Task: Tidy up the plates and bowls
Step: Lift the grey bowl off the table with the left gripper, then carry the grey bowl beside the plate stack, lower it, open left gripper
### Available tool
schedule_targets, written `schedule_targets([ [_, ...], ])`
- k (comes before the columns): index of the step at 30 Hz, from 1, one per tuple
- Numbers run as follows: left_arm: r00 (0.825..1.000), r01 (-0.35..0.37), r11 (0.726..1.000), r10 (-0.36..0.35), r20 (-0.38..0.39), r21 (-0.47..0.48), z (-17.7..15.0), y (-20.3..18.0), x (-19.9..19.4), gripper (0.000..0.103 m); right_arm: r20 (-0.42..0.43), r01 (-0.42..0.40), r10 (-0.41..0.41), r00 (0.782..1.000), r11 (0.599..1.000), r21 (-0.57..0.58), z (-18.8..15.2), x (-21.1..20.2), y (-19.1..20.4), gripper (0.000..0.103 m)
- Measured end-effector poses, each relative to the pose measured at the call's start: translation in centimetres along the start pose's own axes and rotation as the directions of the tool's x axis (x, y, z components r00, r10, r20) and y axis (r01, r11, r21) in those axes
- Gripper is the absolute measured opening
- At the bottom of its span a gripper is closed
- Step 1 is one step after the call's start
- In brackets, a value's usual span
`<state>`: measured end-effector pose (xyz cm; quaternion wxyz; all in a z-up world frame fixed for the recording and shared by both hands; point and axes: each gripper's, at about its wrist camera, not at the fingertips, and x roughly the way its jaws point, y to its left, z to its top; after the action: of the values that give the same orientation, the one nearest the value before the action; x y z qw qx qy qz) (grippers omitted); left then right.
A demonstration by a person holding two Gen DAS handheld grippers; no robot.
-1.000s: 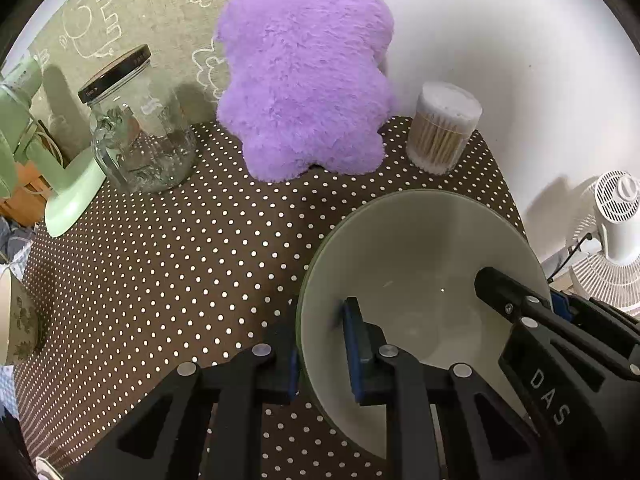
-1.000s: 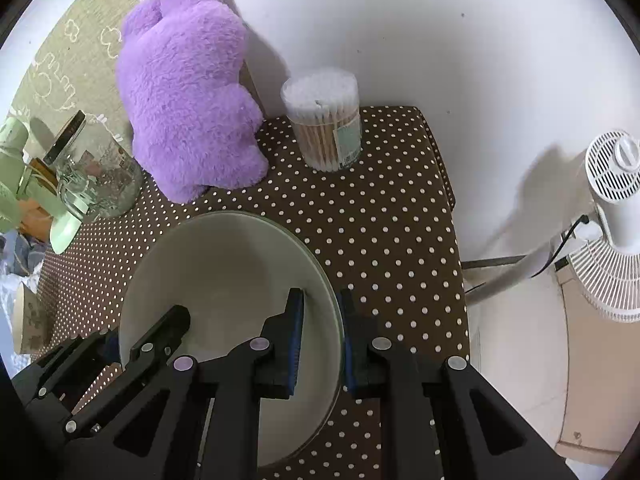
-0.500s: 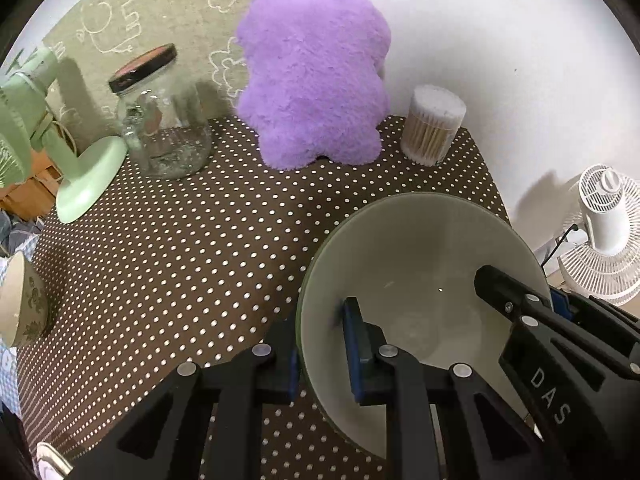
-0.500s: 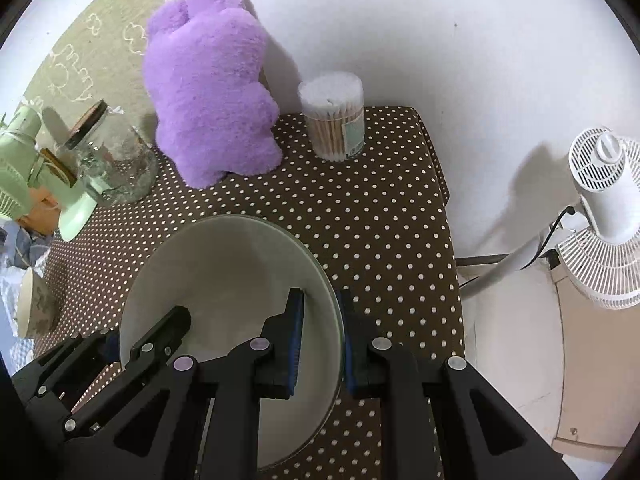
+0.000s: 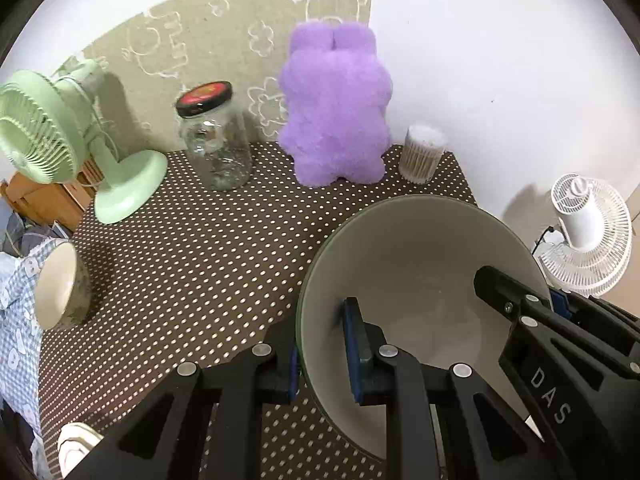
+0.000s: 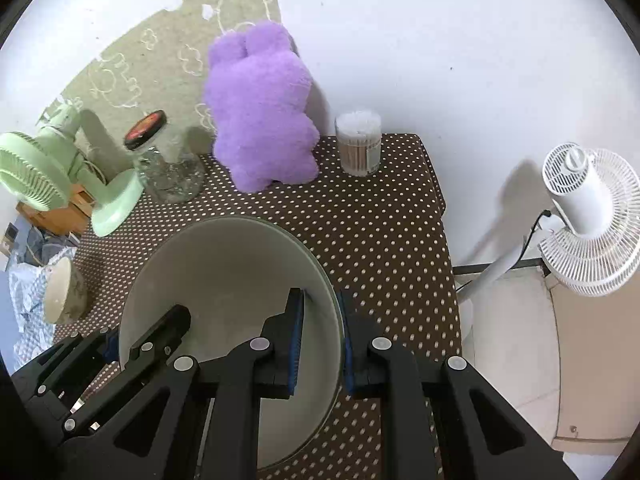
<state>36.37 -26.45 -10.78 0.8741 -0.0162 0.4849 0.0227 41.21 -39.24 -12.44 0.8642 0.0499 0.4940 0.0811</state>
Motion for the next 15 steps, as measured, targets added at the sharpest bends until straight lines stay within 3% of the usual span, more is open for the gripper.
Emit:
schedule_targets([
  [15,0.999,0.035,0.999,-0.035,-0.003,0.040,-6.3,4.6,-7.2,0.016,0.008,0.036,-0.036,0.999,0.999,0.022,-7.2,-7.2,5.3,0.020],
])
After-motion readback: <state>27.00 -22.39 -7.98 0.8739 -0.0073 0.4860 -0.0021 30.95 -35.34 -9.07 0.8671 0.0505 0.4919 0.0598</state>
